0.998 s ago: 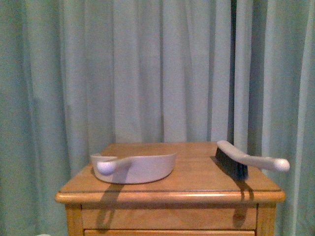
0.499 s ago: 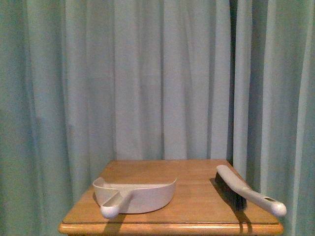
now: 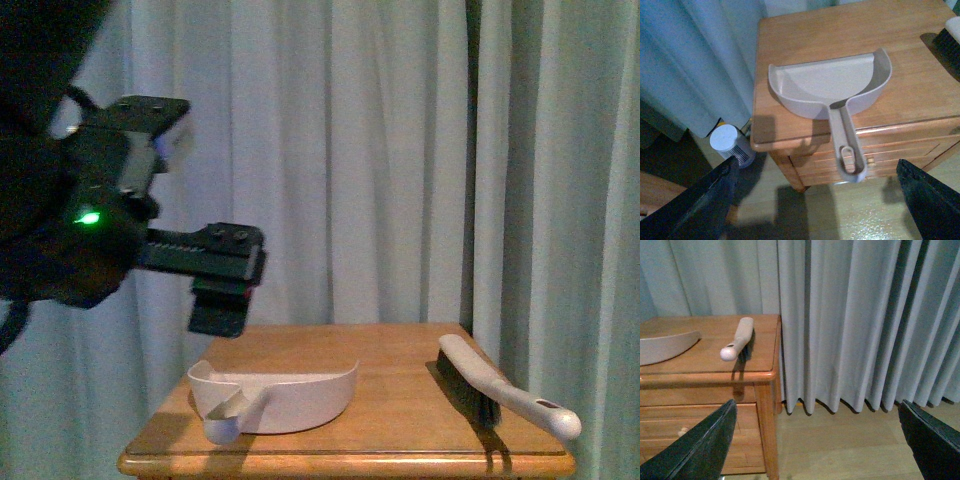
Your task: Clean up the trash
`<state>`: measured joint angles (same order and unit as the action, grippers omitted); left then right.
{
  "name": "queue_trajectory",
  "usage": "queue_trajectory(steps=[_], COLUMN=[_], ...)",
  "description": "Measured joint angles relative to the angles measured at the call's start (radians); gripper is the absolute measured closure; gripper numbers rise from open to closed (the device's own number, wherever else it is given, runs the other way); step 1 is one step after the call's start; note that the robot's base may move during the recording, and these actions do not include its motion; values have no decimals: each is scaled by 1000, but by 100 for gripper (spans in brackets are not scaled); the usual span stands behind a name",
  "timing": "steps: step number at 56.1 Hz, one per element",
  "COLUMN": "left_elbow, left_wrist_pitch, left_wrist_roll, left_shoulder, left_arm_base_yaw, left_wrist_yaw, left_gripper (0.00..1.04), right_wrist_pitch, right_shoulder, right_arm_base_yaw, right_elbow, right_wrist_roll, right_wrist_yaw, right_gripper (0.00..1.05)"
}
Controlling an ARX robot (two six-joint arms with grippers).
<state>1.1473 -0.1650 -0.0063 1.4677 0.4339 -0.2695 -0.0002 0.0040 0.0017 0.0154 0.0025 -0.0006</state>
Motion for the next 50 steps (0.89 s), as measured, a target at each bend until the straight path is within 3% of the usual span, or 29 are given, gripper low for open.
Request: queue_trajectory(steps=[18, 50], left_elbow=[312, 394], left_wrist_pitch=[-221, -201], left_wrist_roll=[-74, -81], left_shoulder=[316, 521], left_arm_base_yaw=[54, 23], left_wrist_yaw=[-83, -92], left_gripper=[8, 8], right_wrist_pitch=[0, 0], right_shoulder=[0, 0], right_arm_base_yaw=[0, 0], right_elbow=[0, 0], right_wrist_roll=[0, 0], right_wrist_yaw=[0, 0], right_gripper=[7, 7])
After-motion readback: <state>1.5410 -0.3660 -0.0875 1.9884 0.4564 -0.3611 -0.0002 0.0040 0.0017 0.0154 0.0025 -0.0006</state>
